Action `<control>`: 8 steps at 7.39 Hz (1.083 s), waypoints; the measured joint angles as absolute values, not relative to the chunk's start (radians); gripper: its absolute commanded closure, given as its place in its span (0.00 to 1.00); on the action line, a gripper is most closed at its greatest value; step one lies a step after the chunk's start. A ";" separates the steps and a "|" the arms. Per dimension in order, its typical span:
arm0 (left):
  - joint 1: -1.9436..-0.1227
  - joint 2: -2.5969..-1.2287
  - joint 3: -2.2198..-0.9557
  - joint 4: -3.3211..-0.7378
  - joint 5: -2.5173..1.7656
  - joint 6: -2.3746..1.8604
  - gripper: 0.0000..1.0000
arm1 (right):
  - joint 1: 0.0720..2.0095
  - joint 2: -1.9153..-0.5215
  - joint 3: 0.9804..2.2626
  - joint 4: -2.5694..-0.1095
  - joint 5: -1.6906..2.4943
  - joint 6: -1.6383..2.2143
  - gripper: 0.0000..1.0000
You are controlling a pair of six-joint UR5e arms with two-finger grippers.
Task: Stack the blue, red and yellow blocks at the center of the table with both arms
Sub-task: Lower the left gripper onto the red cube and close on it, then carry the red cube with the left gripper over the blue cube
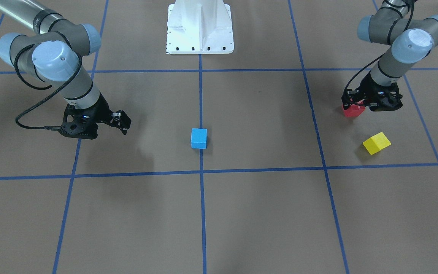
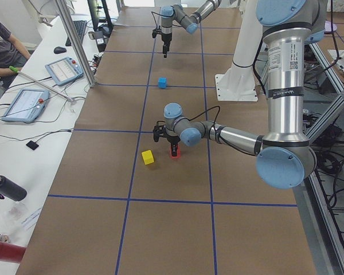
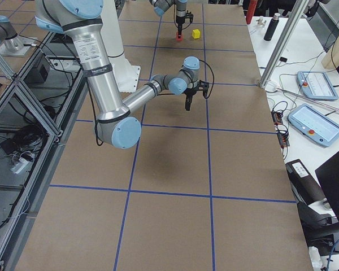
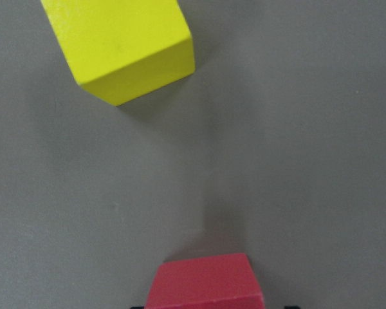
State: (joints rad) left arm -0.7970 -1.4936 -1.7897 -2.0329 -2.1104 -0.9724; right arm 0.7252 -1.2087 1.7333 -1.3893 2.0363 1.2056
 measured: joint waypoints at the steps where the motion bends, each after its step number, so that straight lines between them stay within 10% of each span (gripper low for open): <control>1: -0.797 -1.498 -1.822 -2.015 -2.121 -0.989 1.00 | 0.737 -1.221 1.738 -1.392 2.045 1.205 0.00; 5: -0.758 -1.926 -1.914 -1.594 -2.103 -1.122 1.00 | 0.891 -1.327 1.744 -1.392 2.179 1.131 0.00; 8: -0.685 -2.292 -1.750 -1.446 -2.036 -1.174 1.00 | 0.973 -1.371 1.733 -1.393 2.170 1.107 0.00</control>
